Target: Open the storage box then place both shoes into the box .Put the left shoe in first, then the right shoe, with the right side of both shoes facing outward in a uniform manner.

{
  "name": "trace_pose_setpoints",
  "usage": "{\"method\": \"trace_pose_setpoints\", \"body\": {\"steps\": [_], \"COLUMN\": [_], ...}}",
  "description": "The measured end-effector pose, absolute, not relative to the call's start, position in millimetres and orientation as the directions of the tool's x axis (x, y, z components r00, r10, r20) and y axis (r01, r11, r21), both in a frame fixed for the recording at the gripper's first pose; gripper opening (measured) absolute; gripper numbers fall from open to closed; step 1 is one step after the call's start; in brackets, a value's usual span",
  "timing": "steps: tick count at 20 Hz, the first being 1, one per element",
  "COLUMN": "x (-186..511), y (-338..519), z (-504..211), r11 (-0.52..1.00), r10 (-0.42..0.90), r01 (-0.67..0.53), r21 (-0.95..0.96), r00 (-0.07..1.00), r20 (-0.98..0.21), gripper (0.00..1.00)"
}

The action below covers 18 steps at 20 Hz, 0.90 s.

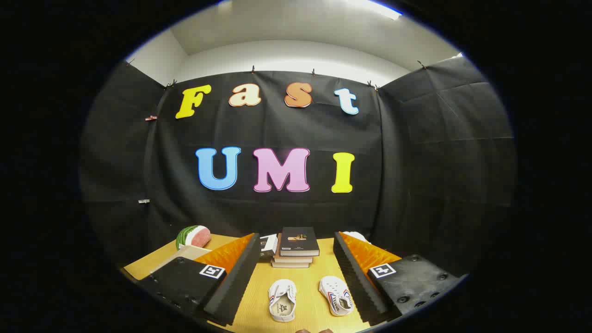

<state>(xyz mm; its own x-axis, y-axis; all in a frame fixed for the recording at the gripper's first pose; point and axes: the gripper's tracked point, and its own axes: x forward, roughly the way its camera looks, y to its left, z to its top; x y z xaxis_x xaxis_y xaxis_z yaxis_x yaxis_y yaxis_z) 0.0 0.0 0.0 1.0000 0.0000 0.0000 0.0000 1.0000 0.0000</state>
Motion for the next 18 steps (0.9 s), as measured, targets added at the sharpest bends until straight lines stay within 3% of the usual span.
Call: {"method": "trace_pose_setpoints", "body": {"steps": [6,18], "x": [8.0,17.8], "y": [-29.1,-18.6], "z": [-14.8,-26.5], "r11": [0.995,0.996], "r10": [-0.091,-0.094], "r01": [0.092,0.093], "r21": [0.023,-0.020], "r00": [0.995,0.993], "r20": [-0.046,-0.076], "gripper": [0.97,0.97]}}
